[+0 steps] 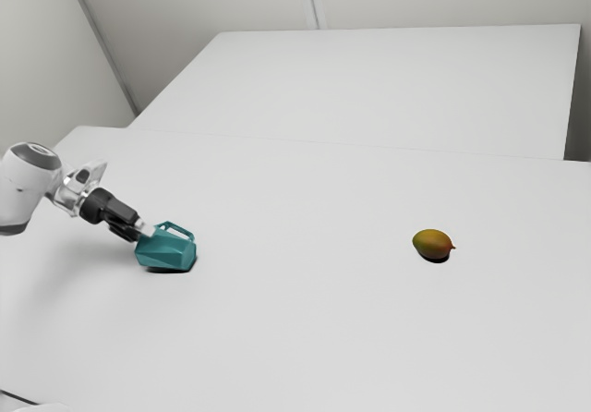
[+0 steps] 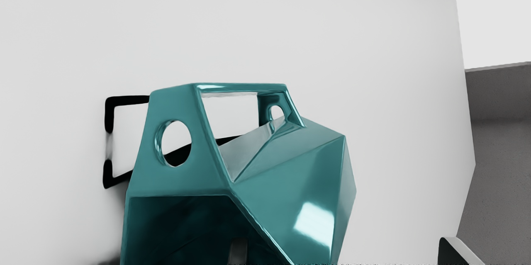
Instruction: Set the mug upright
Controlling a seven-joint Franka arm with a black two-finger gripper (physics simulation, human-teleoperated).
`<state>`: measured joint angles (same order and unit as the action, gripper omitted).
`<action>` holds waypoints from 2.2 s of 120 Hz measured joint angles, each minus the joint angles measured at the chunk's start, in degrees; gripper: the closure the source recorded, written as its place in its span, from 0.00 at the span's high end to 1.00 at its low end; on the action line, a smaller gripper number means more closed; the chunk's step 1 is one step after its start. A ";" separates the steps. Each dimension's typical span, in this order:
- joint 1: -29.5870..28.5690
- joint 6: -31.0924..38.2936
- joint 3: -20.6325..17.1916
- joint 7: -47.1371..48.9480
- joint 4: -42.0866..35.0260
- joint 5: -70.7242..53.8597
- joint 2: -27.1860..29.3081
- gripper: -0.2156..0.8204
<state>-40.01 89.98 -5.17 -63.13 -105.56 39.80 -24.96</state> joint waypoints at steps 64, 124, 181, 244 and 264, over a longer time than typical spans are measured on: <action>-0.16 -3.46 -0.43 -3.58 -0.05 0.44 0.59 0.08; 1.59 16.77 -12.71 -3.78 -16.09 -10.44 23.60 0.04; 2.05 37.10 -30.08 13.67 -28.05 -23.22 34.66 0.03; 1.82 39.83 -35.18 32.97 -30.93 -31.32 35.88 0.03; 1.85 40.42 -35.33 36.61 -31.44 -31.58 34.82 0.04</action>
<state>-38.17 130.40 -40.49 -26.52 -137.00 8.22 9.87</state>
